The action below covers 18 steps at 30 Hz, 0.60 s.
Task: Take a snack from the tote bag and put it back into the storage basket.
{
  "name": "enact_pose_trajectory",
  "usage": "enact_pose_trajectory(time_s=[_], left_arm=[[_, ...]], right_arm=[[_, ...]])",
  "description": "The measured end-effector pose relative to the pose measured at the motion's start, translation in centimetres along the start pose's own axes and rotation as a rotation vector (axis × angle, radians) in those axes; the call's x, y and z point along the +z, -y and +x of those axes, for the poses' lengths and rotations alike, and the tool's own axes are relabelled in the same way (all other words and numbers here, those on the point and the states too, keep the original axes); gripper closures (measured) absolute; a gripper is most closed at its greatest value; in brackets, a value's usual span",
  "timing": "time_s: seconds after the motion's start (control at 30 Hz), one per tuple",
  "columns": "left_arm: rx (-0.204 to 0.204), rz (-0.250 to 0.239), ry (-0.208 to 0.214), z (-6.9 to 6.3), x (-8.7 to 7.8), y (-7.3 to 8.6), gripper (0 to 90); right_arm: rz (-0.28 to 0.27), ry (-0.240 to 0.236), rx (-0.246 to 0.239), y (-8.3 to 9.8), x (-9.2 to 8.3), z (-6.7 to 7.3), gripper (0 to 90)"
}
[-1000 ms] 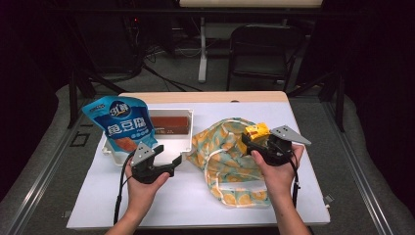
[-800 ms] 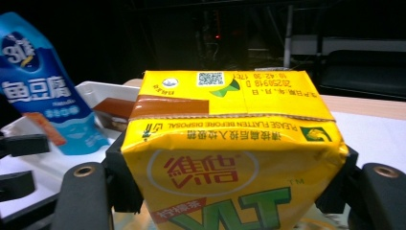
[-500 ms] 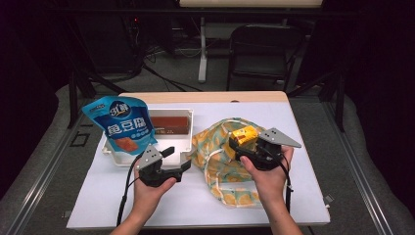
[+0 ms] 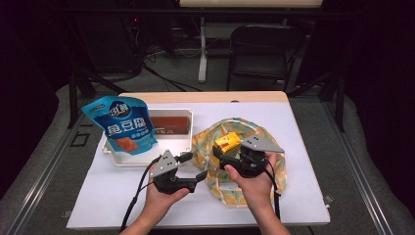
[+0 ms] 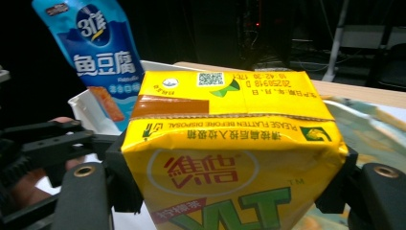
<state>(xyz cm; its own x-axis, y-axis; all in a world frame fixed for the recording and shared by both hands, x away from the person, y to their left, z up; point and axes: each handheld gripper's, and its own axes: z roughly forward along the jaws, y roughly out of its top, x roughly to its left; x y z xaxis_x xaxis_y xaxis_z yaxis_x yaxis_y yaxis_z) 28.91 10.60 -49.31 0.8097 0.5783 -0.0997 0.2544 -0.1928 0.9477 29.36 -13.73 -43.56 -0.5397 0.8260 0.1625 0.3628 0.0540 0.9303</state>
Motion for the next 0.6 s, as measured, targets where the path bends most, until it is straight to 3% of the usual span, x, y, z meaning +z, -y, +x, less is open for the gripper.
enact_pose_trajectory(time_s=[0.03, 0.07, 0.1, 0.13, 0.17, 0.2, 0.37, 0.4, 0.47, 0.5, 0.6], left_arm=[[0.012, 0.011, 0.029, -0.1, 0.1, 0.0, 21.3], [0.021, 0.017, 0.026, -0.3, 0.2, 0.0, 22.0], [0.035, 0.012, -0.006, -0.6, 0.4, 0.0, 21.9], [0.043, 0.012, 0.008, -0.7, 0.4, 0.0, 22.4], [0.043, 0.012, 0.013, -0.8, 0.5, 0.0, 24.1], [0.042, 0.011, -0.009, -0.9, 0.5, 0.0, 24.1], [0.047, 0.019, 0.018, -1.0, 0.8, 0.0, 24.3], [0.051, 0.017, -0.012, -1.2, 1.0, 0.1, 24.3], [0.05, 0.018, 0.004, -1.3, 1.1, 0.2, 24.4], [0.049, 0.018, -0.017, -1.4, 1.1, 0.2, 24.1], [0.042, 0.016, 0.004, -1.4, 1.3, 0.3, 23.9]], right_arm=[[0.0, -0.004, -0.001, 0.0, 0.1, 0.3, 29.2], [0.003, -0.011, -0.005, 0.1, 0.1, 0.6, 29.2], [0.006, -0.017, -0.01, 0.1, 0.2, 0.7, 29.2], [0.005, -0.023, -0.012, 0.2, 0.3, 1.1, 29.2], [0.008, -0.026, -0.015, 0.2, 0.3, 1.2, 29.2], [0.009, -0.034, -0.014, 0.3, 0.4, 1.5, 29.2], [0.015, -0.048, -0.013, 0.6, 0.6, 2.6, 29.2], [0.018, -0.052, -0.016, 0.6, 0.6, 2.8, 29.2], [0.022, -0.058, -0.017, 0.7, 0.7, 3.2, 29.2], [0.02, -0.064, -0.011, 0.8, 0.8, 3.4, 29.2], [0.023, -0.073, -0.007, 0.9, 0.8, 3.9, 29.2]])
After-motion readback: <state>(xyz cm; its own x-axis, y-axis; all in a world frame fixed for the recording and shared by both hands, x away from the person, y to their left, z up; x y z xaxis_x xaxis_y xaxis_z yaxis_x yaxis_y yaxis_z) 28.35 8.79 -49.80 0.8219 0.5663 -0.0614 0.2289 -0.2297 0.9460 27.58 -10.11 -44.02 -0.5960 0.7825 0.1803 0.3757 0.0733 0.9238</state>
